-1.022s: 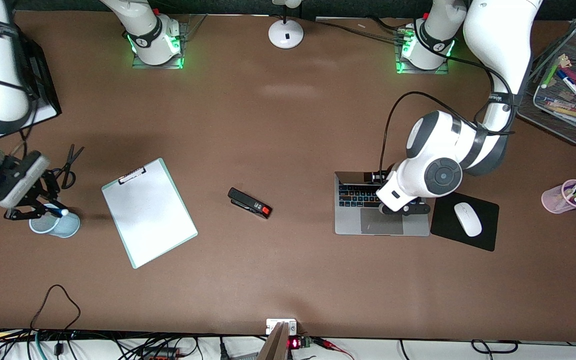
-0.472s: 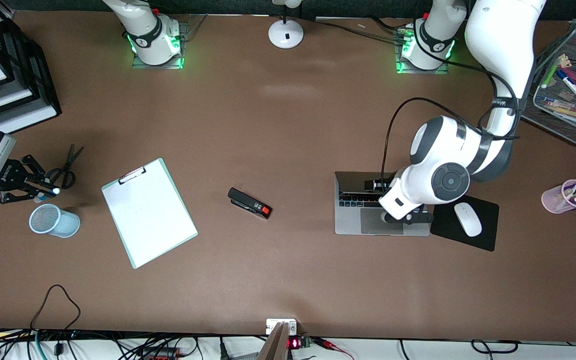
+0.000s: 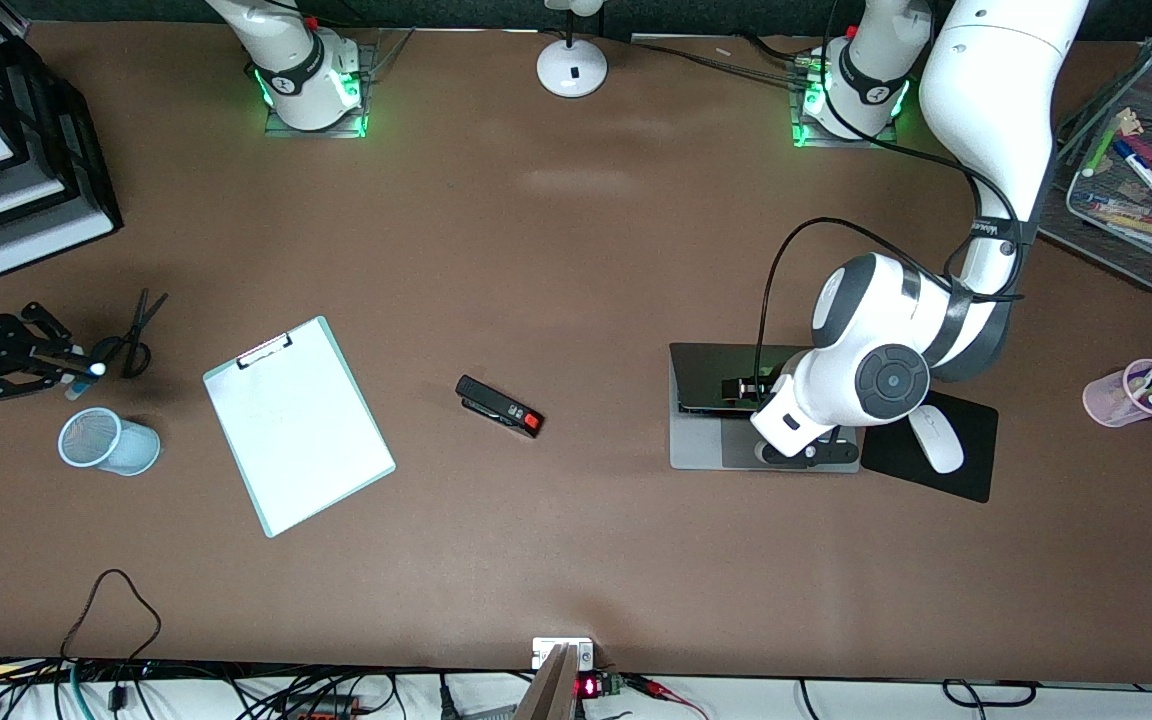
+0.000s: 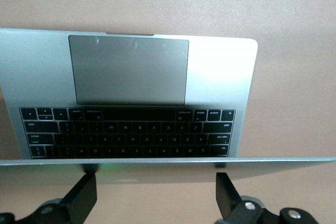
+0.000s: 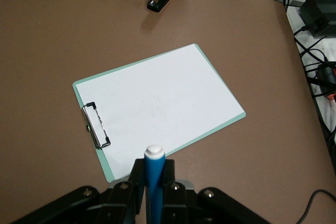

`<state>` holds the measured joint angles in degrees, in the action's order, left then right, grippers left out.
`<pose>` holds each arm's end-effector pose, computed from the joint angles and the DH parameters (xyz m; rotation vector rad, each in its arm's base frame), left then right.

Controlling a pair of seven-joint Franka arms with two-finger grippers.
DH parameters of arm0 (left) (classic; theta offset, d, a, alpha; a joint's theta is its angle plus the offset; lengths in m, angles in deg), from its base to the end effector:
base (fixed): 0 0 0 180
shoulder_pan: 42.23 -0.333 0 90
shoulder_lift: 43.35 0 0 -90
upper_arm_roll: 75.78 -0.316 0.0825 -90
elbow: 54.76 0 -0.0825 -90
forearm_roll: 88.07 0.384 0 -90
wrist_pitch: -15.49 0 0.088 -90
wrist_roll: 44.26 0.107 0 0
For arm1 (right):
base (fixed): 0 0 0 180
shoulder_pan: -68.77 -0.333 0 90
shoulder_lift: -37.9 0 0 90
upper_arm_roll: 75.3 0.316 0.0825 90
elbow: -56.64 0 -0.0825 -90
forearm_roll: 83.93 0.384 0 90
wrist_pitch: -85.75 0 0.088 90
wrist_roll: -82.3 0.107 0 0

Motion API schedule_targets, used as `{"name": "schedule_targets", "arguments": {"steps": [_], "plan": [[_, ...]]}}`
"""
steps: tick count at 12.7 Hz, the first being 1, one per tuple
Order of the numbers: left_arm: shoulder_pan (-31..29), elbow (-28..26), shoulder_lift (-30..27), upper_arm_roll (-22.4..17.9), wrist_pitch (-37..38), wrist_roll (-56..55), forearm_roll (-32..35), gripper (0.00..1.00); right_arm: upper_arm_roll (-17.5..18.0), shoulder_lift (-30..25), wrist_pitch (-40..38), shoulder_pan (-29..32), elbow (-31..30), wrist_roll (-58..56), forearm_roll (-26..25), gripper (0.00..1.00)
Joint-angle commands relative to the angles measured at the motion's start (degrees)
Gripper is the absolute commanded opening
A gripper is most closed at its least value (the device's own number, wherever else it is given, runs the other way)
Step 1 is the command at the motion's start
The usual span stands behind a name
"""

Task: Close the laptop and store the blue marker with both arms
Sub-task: 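Push the laptop lid down with the left gripper while the right gripper holds the marker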

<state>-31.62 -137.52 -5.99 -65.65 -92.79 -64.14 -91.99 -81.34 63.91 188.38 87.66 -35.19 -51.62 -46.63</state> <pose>0.6559 -0.2314 0.2962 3.0249 0.0575 -0.3728 0.6194 -0.2217 0.3625 -1.8099 -2.0086 -0.7107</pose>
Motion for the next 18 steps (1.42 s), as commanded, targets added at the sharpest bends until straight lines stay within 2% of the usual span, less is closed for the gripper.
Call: {"name": "schedule_targets", "arguments": {"steps": [1,5,8,11,18], "plan": [[0.3,3.1,2.1,-0.2,-0.2,1.3,-0.8,1.0,0.9,4.0,-3.6,1.7,5.9,-2.4,1.3,0.05],[0.3,3.2,3.2,-0.3,-3.2,2.8,-0.8,1.0,0.9,8.6,-7.7,2.4,11.3,-3.3,3.2,0.05],[0.3,3.2,4.2,-0.5,-5.0,2.9,-0.7,1.0,1.2,9.8,-9.1,4.1,11.7,-5.6,3.4,0.05],[0.3,3.2,5.0,-0.4,-5.7,2.9,-0.8,1.0,1.1,13.2,-11.0,5.1,14.9,-7.7,5.7,0.05],[-0.1,3.3,8.5,-0.6,-10.4,3.1,-0.7,1.0,1.1,15.3,-13.2,6.0,15.0,-14.1,6.9,0.06]]}}
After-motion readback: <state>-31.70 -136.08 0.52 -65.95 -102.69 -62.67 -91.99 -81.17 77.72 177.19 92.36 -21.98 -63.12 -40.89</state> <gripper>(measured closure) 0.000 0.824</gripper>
